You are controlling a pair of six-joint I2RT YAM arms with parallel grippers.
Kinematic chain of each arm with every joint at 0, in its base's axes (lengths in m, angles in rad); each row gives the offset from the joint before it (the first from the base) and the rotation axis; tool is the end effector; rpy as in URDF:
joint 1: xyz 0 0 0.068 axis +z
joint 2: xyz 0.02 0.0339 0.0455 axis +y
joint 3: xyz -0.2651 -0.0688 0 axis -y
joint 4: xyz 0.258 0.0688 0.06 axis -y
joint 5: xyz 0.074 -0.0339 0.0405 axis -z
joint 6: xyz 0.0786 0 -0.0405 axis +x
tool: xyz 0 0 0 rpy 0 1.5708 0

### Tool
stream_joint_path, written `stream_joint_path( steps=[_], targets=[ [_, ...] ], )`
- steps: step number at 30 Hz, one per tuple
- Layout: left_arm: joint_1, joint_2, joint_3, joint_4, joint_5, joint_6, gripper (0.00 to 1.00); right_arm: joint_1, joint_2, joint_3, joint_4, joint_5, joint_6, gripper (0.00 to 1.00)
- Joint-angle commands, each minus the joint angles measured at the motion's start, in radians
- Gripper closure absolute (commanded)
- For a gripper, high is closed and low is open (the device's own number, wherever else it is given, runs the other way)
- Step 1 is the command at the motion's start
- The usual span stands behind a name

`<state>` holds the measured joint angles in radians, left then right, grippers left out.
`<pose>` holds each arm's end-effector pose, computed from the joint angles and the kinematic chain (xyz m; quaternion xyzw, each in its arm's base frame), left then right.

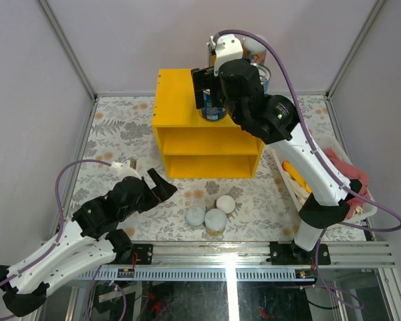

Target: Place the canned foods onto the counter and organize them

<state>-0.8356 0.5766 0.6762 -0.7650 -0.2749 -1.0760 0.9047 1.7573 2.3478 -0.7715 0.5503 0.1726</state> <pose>0.1273 -0.1090 0.2510 -0.1663 0.8772 -0.2828 0.3506 0.2725 0.2803 0.5421 -0.1022 0.7525 0.1370 0.6360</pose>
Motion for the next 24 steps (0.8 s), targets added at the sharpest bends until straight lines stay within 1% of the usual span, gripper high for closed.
stream_joint_path(
  steps=[1,3,12,24],
  targets=[
    [0.005,0.003,0.025,0.031,0.011,0.014,0.00,0.020,-0.059,0.036,0.064,0.056,-0.054,0.01],
    [0.006,0.004,0.023,0.033,0.011,0.014,0.00,0.022,-0.060,0.032,0.063,0.059,-0.058,0.00],
    [0.006,0.004,0.010,0.045,0.007,0.013,0.00,0.023,-0.057,0.015,0.053,0.090,-0.094,0.05],
    [0.006,0.010,-0.003,0.060,0.005,0.016,0.00,0.023,-0.055,-0.023,0.105,0.165,-0.189,0.05]
  ],
)
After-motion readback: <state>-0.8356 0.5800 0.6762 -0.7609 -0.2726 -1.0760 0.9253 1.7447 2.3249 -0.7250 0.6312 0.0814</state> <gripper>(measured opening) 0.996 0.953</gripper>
